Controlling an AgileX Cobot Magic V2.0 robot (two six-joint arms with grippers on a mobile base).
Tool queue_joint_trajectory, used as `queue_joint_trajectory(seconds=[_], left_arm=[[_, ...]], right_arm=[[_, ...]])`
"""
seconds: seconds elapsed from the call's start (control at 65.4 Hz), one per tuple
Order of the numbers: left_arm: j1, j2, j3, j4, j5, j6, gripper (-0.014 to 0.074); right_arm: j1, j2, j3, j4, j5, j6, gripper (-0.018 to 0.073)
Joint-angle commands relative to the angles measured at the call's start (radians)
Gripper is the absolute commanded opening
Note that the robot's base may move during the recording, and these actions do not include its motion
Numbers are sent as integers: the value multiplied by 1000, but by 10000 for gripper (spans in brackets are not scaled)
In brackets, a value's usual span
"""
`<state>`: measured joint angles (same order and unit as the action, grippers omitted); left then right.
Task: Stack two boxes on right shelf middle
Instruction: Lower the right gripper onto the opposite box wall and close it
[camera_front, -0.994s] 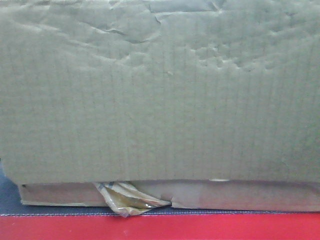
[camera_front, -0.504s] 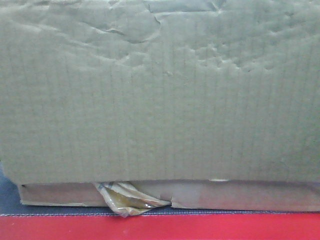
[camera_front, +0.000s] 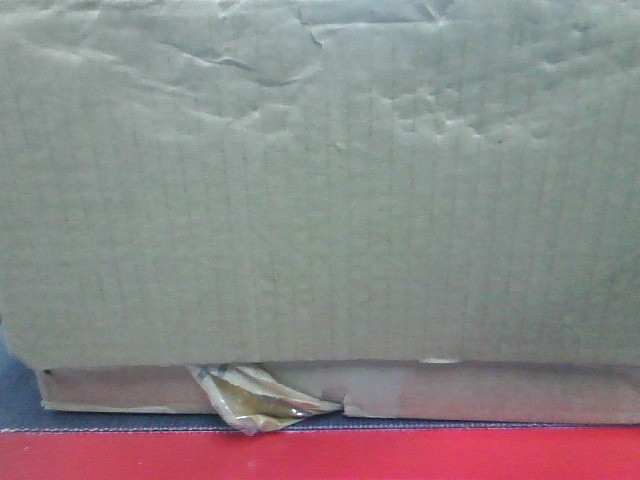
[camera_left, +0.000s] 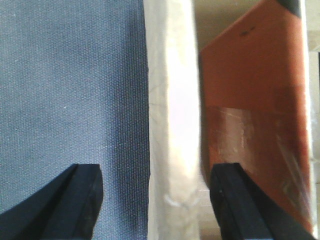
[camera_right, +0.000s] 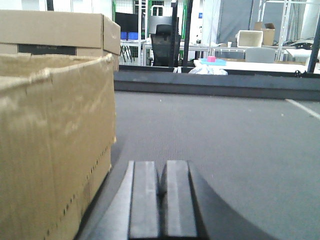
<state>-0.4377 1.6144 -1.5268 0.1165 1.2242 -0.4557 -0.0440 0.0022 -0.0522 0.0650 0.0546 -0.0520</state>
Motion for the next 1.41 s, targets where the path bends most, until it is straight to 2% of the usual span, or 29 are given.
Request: queue_joint_trajectory(seconds=[0.0, 0.107, 0.245, 0.413, 0.703, 0.856, 1.116, 1.192, 1.284, 1.391], left_arm=[[2, -10, 3, -6, -3, 4, 367], [2, -10, 3, -6, -3, 4, 367], [2, -10, 3, -6, -3, 4, 367], [2, -10, 3, -6, -3, 4, 367], [2, -10, 3, -6, -3, 4, 367], [2, -10, 3, -6, -3, 4, 367], [2, -10, 3, -6, -3, 8, 367], [2, -10, 3, -6, -3, 8, 367], [2, -10, 3, -6, -3, 8, 367], [2, -10, 3, -6, -3, 11, 367]], right_arm=[[-4, -2, -112, 2, 40, 1, -165], [-4, 70, -290, 2, 232, 1, -165], [-4, 270, -540, 2, 584, 1, -165], [-4, 541, -733, 2, 799, 1, -165], [-4, 776, -807, 35, 874, 1, -165], [-4, 918, -851, 35, 912, 124, -162], [3, 1203, -1134, 28, 1047, 199, -149], [34, 1240, -1226, -38, 1085, 257, -149], [108, 1278, -1323, -138, 1151, 336, -149], [188, 1304, -1402, -145, 1166, 358, -149]])
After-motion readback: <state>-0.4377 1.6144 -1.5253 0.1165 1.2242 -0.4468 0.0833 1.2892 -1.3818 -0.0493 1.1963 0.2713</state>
